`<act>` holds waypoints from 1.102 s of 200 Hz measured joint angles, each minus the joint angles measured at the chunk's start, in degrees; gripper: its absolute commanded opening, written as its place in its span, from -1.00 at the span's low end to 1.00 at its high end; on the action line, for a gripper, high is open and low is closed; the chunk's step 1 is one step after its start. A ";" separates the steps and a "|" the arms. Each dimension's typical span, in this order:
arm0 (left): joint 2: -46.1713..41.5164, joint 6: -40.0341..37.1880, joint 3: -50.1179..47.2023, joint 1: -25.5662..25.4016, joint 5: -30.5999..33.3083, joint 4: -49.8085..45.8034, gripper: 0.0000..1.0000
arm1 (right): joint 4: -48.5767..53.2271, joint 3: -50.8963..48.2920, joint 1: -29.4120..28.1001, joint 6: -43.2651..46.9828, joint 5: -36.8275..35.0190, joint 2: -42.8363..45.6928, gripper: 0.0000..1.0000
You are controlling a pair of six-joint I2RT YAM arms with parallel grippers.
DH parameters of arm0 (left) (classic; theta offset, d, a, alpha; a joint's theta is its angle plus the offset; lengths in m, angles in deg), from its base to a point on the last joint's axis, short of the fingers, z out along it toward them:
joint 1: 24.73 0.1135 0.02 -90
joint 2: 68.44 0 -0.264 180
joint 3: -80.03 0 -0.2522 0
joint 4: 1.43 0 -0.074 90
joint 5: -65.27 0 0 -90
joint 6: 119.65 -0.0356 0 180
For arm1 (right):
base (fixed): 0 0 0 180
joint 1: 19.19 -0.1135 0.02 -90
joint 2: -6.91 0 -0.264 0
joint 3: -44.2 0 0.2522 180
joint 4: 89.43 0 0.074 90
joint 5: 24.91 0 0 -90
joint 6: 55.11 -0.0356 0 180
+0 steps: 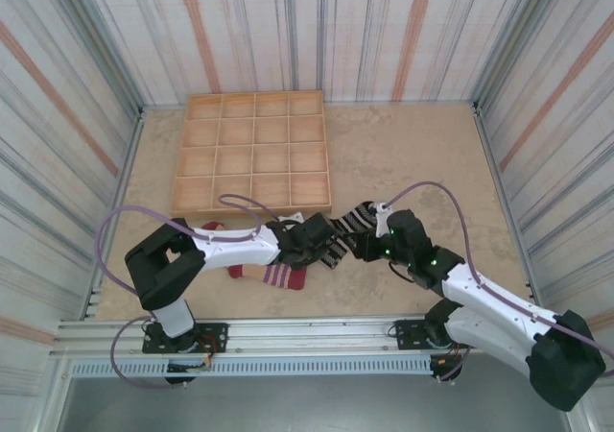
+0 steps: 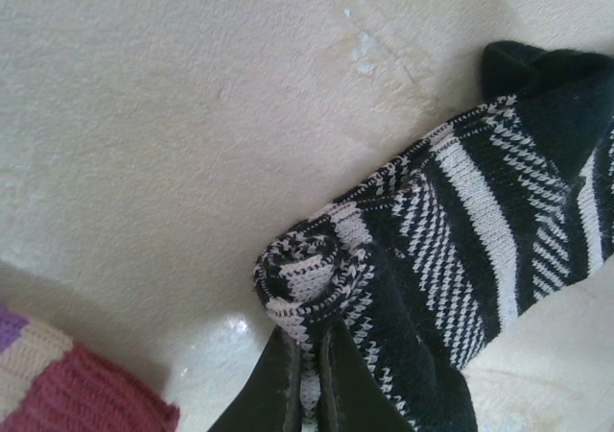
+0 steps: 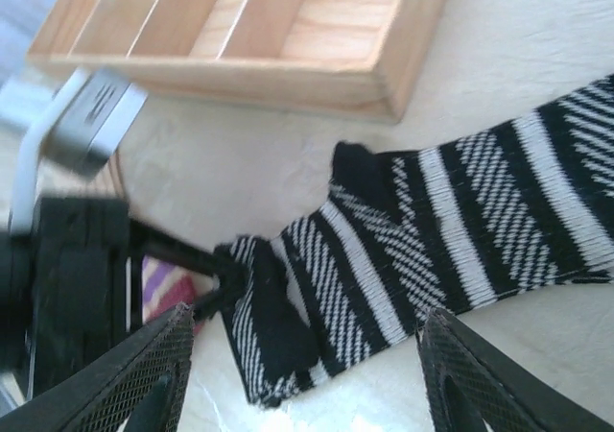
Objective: Roll the socks
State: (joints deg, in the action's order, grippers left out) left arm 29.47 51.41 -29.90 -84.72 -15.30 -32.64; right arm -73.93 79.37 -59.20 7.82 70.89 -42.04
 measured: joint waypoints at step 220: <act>0.48 -4.37 6.19 6.43 -15.72 -9.81 -1.00 | -20.55 -4.55 -34.67 22.10 -35.87 -21.77 0.14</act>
State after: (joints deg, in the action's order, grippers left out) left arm 29.95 47.03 -23.71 -78.29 -31.01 -42.46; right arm -94.48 74.82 -93.86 29.91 35.03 -63.81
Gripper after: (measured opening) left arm 0.068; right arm 0.574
